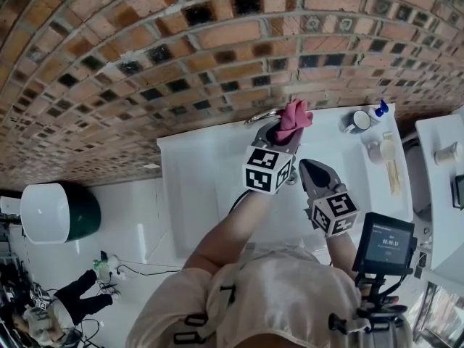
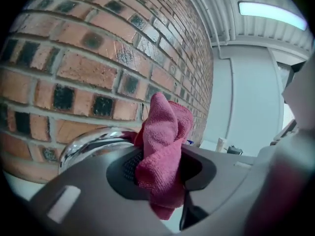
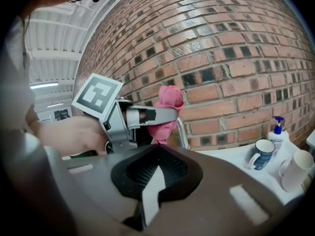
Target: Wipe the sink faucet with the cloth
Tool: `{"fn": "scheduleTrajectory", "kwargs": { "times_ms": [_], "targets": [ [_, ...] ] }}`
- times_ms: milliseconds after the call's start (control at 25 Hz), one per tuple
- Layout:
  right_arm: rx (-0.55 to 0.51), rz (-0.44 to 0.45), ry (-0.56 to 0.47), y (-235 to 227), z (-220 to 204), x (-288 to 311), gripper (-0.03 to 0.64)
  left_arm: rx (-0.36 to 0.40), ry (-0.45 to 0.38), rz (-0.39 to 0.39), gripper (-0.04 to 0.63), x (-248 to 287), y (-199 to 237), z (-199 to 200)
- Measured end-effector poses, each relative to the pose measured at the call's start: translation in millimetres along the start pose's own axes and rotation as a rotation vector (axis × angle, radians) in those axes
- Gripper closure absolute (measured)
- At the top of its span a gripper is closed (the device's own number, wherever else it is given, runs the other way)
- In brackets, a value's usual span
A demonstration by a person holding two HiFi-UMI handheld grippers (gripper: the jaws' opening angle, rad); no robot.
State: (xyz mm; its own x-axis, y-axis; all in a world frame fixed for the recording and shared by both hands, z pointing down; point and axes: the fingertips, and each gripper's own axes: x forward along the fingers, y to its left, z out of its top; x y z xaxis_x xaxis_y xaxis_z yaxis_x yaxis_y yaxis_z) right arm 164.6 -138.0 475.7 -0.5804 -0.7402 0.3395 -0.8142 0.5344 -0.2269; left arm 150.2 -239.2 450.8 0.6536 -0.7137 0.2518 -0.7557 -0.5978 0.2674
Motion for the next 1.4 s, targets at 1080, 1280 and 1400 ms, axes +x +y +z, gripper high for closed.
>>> {"fn": "scheduleTrajectory", "kwargs": {
  "times_ms": [1080,1280,1400],
  "targets": [
    [0.011,-0.042,-0.001,-16.3,0.6,-2.2,0.630,-0.011,0.151,-0.161,0.456,2.8,0.1,-57.6],
    [-0.016,-0.001,-0.021,11.4,8.6,-2.4,0.630,0.002,0.027,-0.095,0.459,-58.0,10.8,-25.7],
    [-0.027,0.038,-0.021,36.7,8.8,-0.4,0.630,0.043,-0.014,-0.037,0.459,-99.7,20.6,-12.2]
  ]
}}
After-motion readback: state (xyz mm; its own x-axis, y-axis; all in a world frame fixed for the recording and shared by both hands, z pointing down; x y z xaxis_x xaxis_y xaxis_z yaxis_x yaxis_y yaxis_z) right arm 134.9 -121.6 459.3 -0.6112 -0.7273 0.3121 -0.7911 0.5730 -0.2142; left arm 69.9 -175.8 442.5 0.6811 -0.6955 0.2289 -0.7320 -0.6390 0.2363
